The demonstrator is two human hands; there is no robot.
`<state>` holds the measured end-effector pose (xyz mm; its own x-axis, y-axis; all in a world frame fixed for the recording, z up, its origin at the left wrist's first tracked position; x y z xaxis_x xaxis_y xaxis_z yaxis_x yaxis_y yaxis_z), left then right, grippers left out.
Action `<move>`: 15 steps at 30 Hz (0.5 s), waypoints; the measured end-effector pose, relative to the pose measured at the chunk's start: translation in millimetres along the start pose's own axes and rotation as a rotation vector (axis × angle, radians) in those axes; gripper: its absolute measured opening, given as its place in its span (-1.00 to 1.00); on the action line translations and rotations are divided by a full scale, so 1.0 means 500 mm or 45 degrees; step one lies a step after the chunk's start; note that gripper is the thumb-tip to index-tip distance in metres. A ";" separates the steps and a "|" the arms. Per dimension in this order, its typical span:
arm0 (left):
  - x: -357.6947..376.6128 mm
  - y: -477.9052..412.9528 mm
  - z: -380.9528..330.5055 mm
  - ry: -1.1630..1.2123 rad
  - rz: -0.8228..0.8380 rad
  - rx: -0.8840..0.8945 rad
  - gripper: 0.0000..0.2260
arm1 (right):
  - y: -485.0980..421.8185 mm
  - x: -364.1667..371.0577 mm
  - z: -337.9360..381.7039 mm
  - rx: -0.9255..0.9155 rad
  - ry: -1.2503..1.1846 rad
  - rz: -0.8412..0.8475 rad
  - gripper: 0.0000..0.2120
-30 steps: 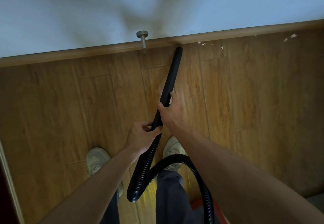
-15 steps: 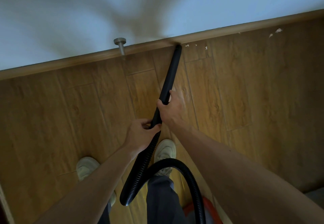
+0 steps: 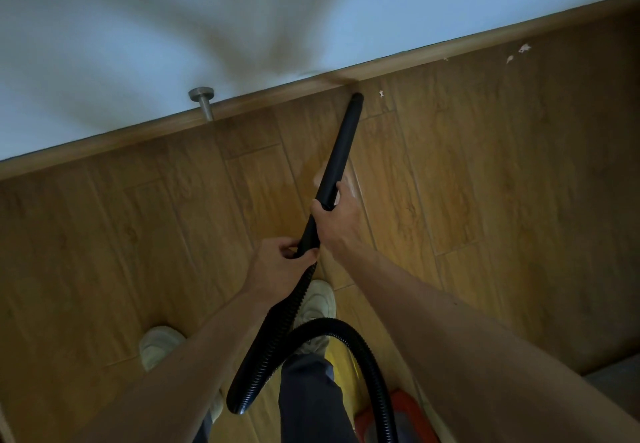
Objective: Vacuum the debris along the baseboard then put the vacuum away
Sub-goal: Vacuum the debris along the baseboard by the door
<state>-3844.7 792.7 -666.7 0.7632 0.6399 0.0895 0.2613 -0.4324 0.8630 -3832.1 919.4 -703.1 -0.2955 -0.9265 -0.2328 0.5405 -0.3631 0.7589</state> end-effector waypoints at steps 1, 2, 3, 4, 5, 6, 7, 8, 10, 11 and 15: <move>0.004 -0.004 -0.003 -0.018 0.000 0.000 -0.89 | -0.001 -0.007 -0.001 0.002 -0.008 -0.013 -0.79; 0.009 -0.009 -0.007 -0.035 0.005 0.001 -0.88 | -0.003 -0.015 -0.001 0.007 -0.021 -0.020 -0.78; 0.014 -0.014 -0.012 -0.049 0.015 0.002 -0.88 | -0.005 -0.023 -0.002 0.014 -0.032 -0.022 -0.77; 0.018 -0.019 -0.018 -0.064 0.027 0.001 -0.87 | -0.009 -0.031 -0.003 0.016 -0.039 -0.023 -0.75; 0.023 -0.023 -0.024 -0.077 0.037 0.000 -0.87 | -0.012 -0.039 -0.004 0.016 -0.037 -0.029 -0.74; 0.028 -0.028 -0.030 -0.089 0.045 -0.001 -0.87 | -0.016 -0.048 -0.006 0.016 -0.036 -0.042 -0.73; 0.033 -0.032 -0.035 -0.097 0.053 -0.001 -0.86 | -0.019 -0.057 -0.008 0.016 -0.036 -0.060 -0.72; 0.038 -0.036 -0.040 -0.105 0.062 -0.002 -0.85 | -0.022 -0.066 -0.008 0.010 -0.033 -0.084 -0.72; 0.049 -0.043 -0.048 -0.130 0.086 -0.007 -0.84 | -0.026 -0.081 -0.013 0.005 -0.020 -0.117 -0.76; 0.054 -0.046 -0.051 -0.141 0.093 -0.009 -0.84 | -0.027 -0.087 -0.015 0.013 -0.029 -0.117 -0.76; 0.073 -0.054 -0.071 -0.196 0.105 0.010 -0.87 | -0.026 -0.115 -0.016 0.073 -0.094 -0.119 -0.65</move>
<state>-3844.6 850.3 -669.2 0.8637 0.4973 0.0821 0.1980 -0.4845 0.8521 -3815.8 976.4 -704.5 -0.4008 -0.8785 -0.2600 0.4627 -0.4391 0.7701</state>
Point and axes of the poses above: each hand's wrist, its own y-axis away from the middle knuckle, its own x-axis out of the palm, z = x × y, the point moved 2 cm from there along -y, towards the middle knuckle, and after that the axes turned 15 degrees about z, right-handed, at the moved point
